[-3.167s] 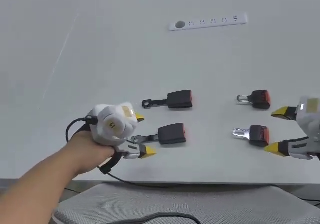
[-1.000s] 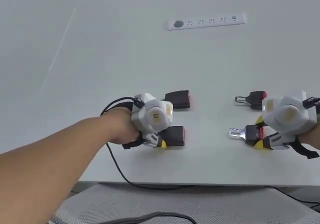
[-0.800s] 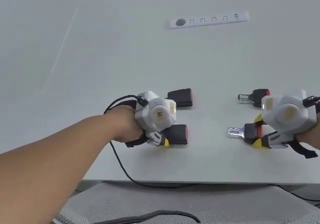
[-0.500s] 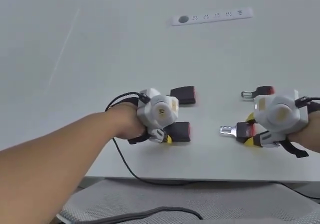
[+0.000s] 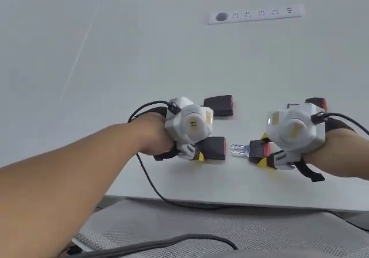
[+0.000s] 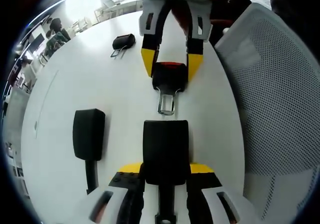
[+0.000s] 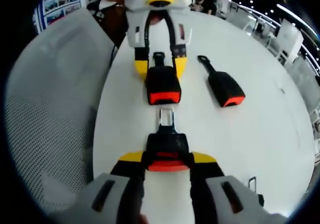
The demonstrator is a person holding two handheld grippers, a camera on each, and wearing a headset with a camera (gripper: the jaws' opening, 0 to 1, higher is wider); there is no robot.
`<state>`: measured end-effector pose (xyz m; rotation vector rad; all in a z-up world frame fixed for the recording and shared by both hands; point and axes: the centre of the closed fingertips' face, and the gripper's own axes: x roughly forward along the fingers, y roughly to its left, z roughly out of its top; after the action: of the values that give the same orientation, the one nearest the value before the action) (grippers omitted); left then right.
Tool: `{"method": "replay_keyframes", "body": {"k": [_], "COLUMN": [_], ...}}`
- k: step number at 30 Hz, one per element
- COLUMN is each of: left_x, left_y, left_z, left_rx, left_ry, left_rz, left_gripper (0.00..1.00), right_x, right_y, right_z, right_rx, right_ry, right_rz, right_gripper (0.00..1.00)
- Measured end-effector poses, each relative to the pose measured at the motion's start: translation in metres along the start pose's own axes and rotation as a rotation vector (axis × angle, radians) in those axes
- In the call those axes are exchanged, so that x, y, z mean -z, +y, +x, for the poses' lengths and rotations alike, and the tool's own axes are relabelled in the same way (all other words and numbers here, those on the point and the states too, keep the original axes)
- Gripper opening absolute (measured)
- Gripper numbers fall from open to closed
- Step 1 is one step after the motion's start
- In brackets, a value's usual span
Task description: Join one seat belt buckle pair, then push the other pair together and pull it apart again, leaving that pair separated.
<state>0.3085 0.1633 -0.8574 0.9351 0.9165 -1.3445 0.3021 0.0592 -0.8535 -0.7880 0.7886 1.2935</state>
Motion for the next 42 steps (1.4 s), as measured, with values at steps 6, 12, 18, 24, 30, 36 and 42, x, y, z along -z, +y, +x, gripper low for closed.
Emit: {"method": "replay_keyframes", "body": {"k": [6, 12, 18, 24, 30, 36, 42], "left_x": [0.000, -0.001, 0.000, 0.000, -0.001, -0.001, -0.001], "left_y": [-0.001, -0.001, 0.000, 0.000, 0.001, 0.002, 0.001], "left_z": [0.000, 0.000, 0.000, 0.000, 0.000, 0.001, 0.001], "left_rx": [0.000, 0.008, 0.009, 0.010, 0.023, 0.022, 0.023], "left_ry": [-0.003, 0.002, 0.001, -0.001, 0.006, 0.026, 0.030], "left_rz": [-0.002, -0.004, -0.010, -0.010, 0.006, 0.009, 0.009], "left_gripper": [0.32, 0.32, 0.32, 0.32, 0.32, 0.32, 0.31], "right_x": [-0.006, -0.009, -0.017, -0.019, -0.021, -0.024, -0.026], "right_y": [-0.002, -0.004, -0.003, -0.004, -0.006, -0.007, -0.007], "right_z": [0.004, 0.006, 0.011, 0.014, 0.014, 0.015, 0.016], "right_rx": [0.001, 0.013, 0.010, 0.006, 0.013, 0.009, 0.007], "right_ry": [0.000, 0.011, -0.003, 0.001, -0.001, -0.004, -0.009], "right_rz": [-0.004, -0.027, -0.031, -0.044, -0.059, -0.057, -0.061], "right_gripper": [0.34, 0.34, 0.34, 0.33, 0.32, 0.32, 0.32]}}
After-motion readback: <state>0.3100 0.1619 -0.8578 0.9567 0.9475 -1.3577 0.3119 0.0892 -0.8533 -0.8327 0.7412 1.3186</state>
